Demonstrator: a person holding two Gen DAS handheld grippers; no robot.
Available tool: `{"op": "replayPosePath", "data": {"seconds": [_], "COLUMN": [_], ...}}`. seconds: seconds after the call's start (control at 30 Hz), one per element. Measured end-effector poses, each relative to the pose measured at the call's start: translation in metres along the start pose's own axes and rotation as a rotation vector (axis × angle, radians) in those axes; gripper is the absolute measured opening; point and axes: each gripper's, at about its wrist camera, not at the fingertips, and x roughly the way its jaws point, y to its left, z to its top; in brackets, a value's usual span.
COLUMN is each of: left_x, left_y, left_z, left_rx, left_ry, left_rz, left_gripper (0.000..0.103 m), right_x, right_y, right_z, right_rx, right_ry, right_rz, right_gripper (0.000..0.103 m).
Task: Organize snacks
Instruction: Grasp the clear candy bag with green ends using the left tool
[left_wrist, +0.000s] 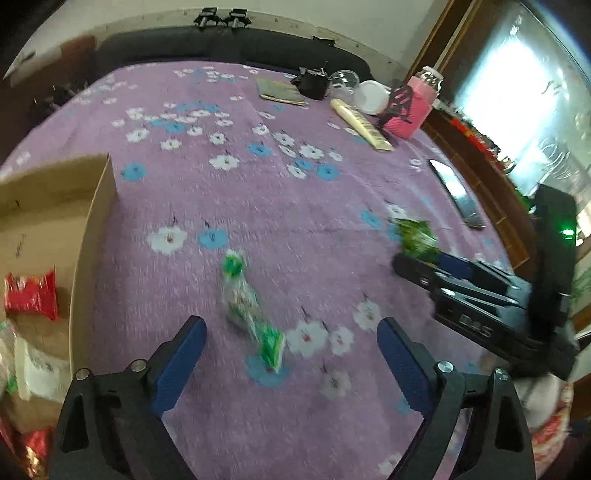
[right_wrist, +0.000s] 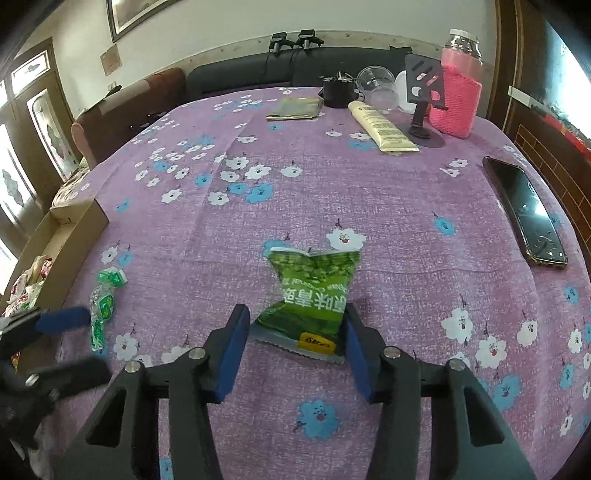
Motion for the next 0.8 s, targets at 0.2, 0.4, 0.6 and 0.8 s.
{"op": "replayPosePath", "data": {"seconds": [0.2, 0.4, 0.6, 0.8], "left_x": [0.018, 0.006, -0.037, -0.095], "left_y": [-0.027, -0.019, -0.014, 0.007], "left_z": [0.008, 0.003, -0.010, -0.027], "left_rx": [0.146, 0.082, 0.060, 0.006], "left_ry": [-0.014, -0.026, -0.098, -0.206], "left_rz": [0.228, 0.128, 0.093, 0.064], "left_gripper": [0.045, 0.018, 0.014, 0.014], "right_x": [-0.001, -0.004, -0.017, -0.033], "right_y": [-0.008, -0.012, -0.013, -0.006], "right_z": [0.002, 0.002, 0.003, 0.003], "right_rx": [0.044, 0.070, 0.092, 0.084], "right_ry": [0.018, 0.020, -0.031, -0.115], "right_rz": [0.040, 0.060, 0.112, 0.168], "right_gripper": [0.044, 0.043, 0.042, 0.043]}}
